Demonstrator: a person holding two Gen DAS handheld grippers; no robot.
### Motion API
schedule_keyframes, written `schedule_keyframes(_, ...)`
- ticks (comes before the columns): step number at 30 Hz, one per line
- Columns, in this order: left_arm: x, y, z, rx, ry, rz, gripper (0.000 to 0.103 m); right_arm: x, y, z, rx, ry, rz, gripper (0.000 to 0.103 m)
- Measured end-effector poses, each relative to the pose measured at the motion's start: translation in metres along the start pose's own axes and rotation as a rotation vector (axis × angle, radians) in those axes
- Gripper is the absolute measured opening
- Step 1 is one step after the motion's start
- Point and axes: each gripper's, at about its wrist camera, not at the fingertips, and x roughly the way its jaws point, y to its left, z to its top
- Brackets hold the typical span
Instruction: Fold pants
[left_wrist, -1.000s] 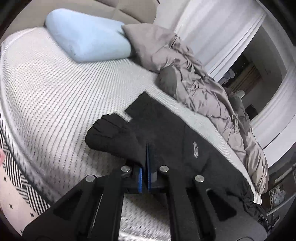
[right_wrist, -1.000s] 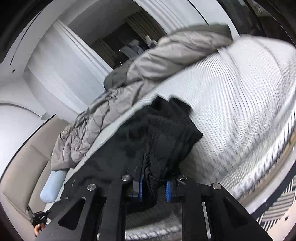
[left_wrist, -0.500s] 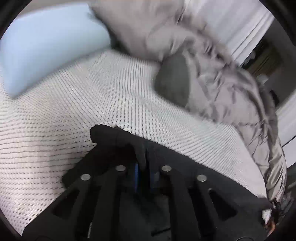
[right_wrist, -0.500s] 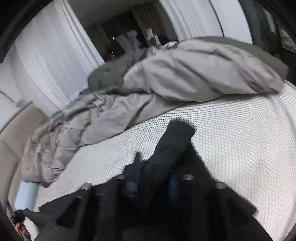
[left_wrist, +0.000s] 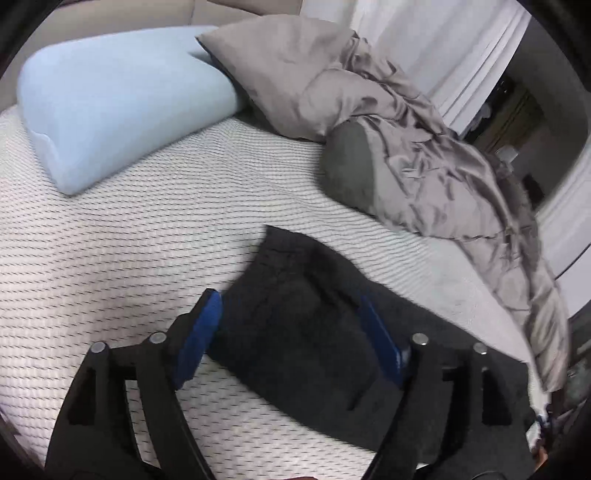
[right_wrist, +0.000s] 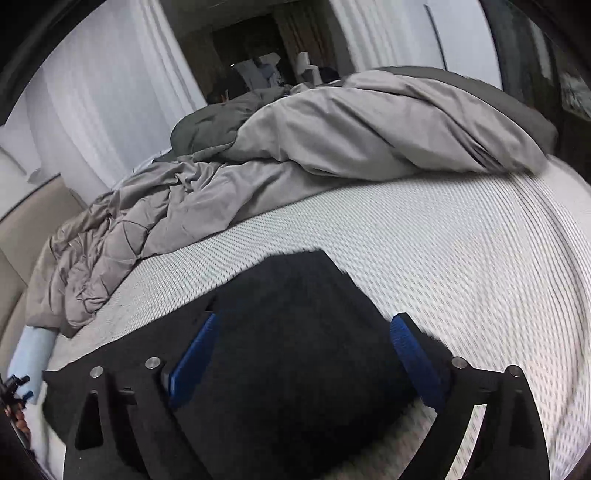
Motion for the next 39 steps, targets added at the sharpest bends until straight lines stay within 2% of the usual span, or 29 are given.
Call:
schedule_keyframes(4, 0.026, 0.014, -0.002, -0.004, 0.063, 0.106, 0.074, -0.005, -0.02, -0.019, 0.036, 0.032, -0.033, 0.095)
schedule_keyframes(6, 0.039, 0.002, 0.003, 0.06, 0.065, 0.127, 0.066, -0.003, -0.027, -0.024, 0.064, 0.064, -0.04, 0.095)
schedule_keyframes(7, 0.042, -0.006, 0.004, 0.096, 0.065, 0.135, 0.066, -0.004, -0.029, -0.025, 0.067, 0.068, -0.036, 0.095)
schedule_keyframes(9, 0.056, -0.031, 0.008, 0.203, 0.089, 0.1, 0.066, -0.01, -0.028, -0.028, 0.056, 0.062, -0.046, 0.095)
schedule_keyframes(11, 0.075, -0.05, 0.008, 0.3, 0.123, 0.143, 0.065, -0.016, -0.026, -0.03, 0.033, 0.052, -0.051, 0.095)
schedule_keyframes(12, 0.085, -0.057, 0.008, 0.329, 0.141, 0.165, 0.049, -0.018, -0.025, -0.031, 0.025, 0.05, -0.056, 0.095)
schedule_keyframes(13, 0.091, -0.061, 0.007, 0.349, 0.158, 0.165, 0.022, -0.019, -0.026, -0.031, 0.023, 0.054, -0.063, 0.095)
schedule_keyframes(14, 0.096, -0.064, 0.006, 0.364, 0.171, 0.164, 0.009, -0.019, -0.028, -0.032, 0.025, 0.062, -0.07, 0.095)
schedule_keyframes(15, 0.098, -0.068, 0.006, 0.369, 0.172, 0.15, 0.003, -0.018, -0.03, -0.032, 0.033, 0.07, -0.079, 0.095)
schedule_keyframes(18, 0.09, -0.071, 0.013, 0.358, 0.096, 0.145, 0.001, -0.018, -0.036, -0.031, 0.045, 0.079, -0.092, 0.095)
schedule_keyframes(20, 0.1, -0.062, 0.027, 0.297, 0.096, 0.172, 0.001, -0.019, -0.038, -0.031, 0.049, 0.077, -0.105, 0.095)
schedule_keyframes(21, 0.107, -0.054, 0.031, 0.26, 0.126, 0.198, 0.001, -0.019, -0.039, -0.03, 0.05, 0.08, -0.108, 0.095)
schedule_keyframes(23, 0.112, -0.05, 0.03, 0.248, 0.171, 0.211, 0.002, -0.019, -0.039, -0.03, 0.048, 0.081, -0.109, 0.095)
schedule_keyframes(26, 0.096, -0.057, 0.026, 0.282, 0.155, 0.222, 0.003, -0.019, -0.037, -0.029, 0.05, 0.077, -0.098, 0.095)
schedule_keyframes(29, 0.06, -0.049, 0.016, 0.246, 0.154, 0.173, 0.024, -0.014, -0.035, -0.03, 0.055, 0.091, -0.078, 0.095)
schedule_keyframes(31, 0.036, -0.046, 0.008, 0.216, 0.123, 0.12, 0.046, -0.012, -0.037, -0.033, 0.07, 0.106, -0.057, 0.095)
schedule_keyframes(32, 0.019, -0.043, 0.0, 0.192, 0.101, 0.084, 0.052, -0.012, -0.039, -0.035, 0.093, 0.115, -0.031, 0.095)
schedule_keyframes(34, -0.005, -0.038, -0.012, 0.145, 0.081, 0.017, 0.071, -0.015, -0.044, -0.039, 0.141, 0.121, 0.026, 0.095)
schedule_keyframes(36, -0.024, -0.026, -0.022, 0.093, 0.072, -0.028, 0.078, -0.017, -0.05, -0.045, 0.192, 0.133, 0.098, 0.095)
schedule_keyframes(39, -0.053, -0.003, -0.05, -0.029, 0.069, -0.094, 0.08, -0.007, -0.053, -0.052, 0.262, 0.165, 0.216, 0.095)
